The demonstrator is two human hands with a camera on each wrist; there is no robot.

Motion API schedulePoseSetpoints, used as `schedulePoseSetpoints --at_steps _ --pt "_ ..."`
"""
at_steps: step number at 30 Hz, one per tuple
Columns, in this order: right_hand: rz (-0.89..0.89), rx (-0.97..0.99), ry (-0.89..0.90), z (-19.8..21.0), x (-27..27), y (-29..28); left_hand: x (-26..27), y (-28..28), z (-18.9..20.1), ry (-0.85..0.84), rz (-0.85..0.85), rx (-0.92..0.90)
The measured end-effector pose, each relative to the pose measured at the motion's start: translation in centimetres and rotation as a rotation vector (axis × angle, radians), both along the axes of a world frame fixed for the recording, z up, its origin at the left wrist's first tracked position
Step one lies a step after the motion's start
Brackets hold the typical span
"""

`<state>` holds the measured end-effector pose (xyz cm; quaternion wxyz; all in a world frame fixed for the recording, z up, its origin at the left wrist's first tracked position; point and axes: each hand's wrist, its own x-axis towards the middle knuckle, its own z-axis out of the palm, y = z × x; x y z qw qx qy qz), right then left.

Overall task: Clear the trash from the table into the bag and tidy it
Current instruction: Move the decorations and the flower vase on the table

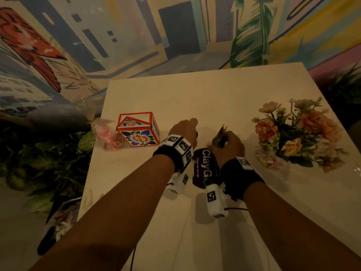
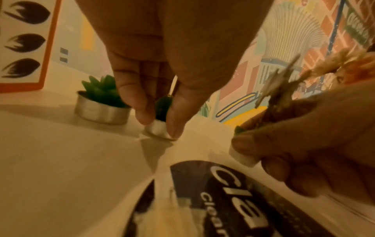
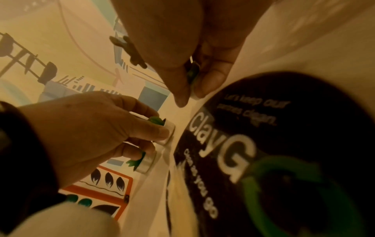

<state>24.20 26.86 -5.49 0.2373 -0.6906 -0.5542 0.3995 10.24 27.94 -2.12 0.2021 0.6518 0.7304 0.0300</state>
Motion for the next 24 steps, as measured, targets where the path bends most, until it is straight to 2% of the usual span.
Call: schedulePoseSetpoints --at_steps 11,20,24 --pt "0.019 -0.014 -0.016 -0.9 -3.4 3.1 -0.7 0.0 -0.5 -0.013 0.01 0.047" --pt "0.051 0.037 -0.051 -1.5 -3.0 3.0 -1.0 -0.1 -0.4 -0.049 0.033 0.05" --pt "0.008 0.025 -0.029 -2.1 -3.1 3.3 -1.0 -0.1 -0.4 -0.051 0.023 0.054"
